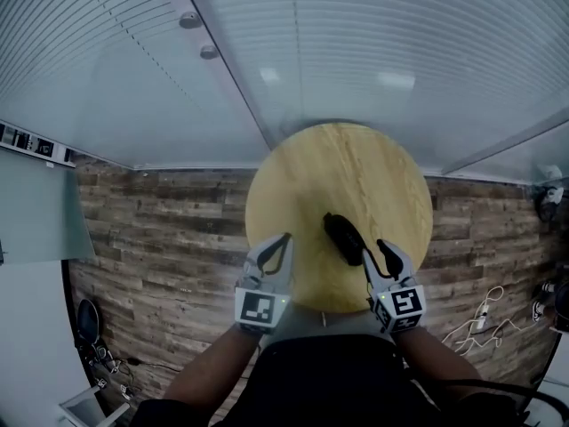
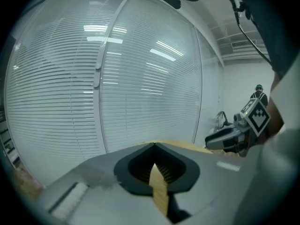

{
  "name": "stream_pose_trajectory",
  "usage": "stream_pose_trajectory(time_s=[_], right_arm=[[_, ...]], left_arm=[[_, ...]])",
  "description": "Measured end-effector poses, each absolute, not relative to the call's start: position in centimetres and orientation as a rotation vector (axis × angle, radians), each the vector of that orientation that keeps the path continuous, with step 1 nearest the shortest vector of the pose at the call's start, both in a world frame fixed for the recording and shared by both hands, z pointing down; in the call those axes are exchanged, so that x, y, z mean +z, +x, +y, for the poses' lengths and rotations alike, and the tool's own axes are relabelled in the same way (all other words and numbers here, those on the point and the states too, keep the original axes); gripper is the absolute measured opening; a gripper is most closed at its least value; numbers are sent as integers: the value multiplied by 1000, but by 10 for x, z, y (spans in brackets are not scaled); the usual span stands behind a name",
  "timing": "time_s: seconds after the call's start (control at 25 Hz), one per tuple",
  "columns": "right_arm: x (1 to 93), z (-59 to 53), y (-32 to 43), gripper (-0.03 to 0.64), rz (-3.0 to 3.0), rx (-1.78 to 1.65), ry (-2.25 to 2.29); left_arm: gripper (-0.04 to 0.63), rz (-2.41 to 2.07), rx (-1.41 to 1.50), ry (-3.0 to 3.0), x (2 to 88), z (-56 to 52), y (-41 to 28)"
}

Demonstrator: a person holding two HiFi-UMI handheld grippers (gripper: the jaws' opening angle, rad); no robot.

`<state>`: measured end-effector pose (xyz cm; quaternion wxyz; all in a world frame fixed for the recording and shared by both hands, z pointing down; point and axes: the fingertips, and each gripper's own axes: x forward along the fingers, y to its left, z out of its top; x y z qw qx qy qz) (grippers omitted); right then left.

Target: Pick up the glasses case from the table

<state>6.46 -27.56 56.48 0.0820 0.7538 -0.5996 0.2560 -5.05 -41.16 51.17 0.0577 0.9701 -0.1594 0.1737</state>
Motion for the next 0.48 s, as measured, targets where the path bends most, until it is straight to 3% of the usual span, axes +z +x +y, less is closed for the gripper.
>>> stream_pose_trajectory(time_s=[0.2,0.48], right_arm=[[607,-300,53,251,-1832,804,2093],[670,-302,54,331,-1808,814,1967]], left_arm=[[3,-510,582,2869,531,-422,-54],[3,-507,652,2813,574,-428,-40]])
